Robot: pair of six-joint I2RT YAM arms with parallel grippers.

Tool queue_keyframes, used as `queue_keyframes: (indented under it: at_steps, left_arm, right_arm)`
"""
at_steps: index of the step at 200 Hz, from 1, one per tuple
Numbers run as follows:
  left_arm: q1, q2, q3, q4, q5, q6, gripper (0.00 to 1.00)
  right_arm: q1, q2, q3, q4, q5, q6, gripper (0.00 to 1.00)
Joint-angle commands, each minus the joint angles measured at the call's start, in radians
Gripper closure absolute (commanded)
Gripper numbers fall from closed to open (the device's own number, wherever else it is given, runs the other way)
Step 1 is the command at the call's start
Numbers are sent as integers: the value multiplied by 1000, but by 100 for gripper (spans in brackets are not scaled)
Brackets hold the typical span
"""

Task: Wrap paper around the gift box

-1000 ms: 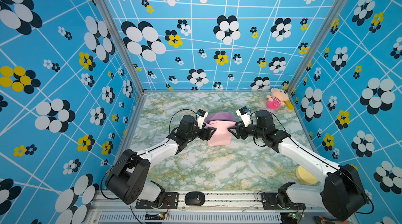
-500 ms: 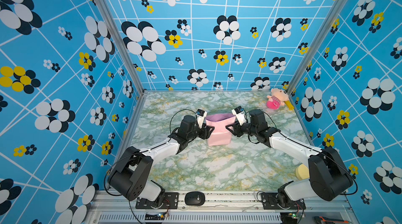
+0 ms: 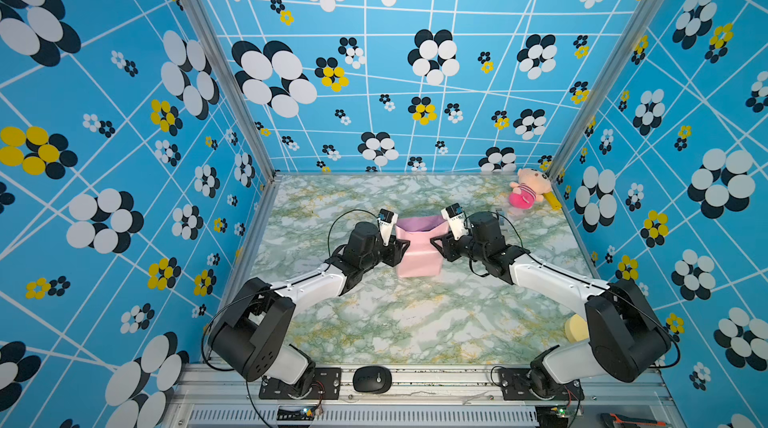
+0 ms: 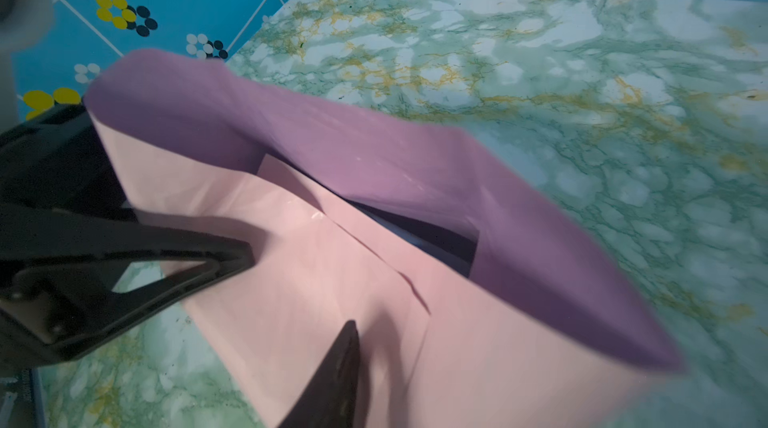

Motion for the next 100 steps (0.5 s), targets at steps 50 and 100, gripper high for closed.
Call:
queue_keyframes:
  at_steps: [50, 100]
  left_arm:
    - [-15, 84, 12, -84, -22, 45, 48]
    - [-15, 66, 5, -103, -36, 57, 48]
  right_arm:
    - [60, -103, -74, -58, 238, 89, 59]
    - [65, -163, -113, -40, 292, 86, 71]
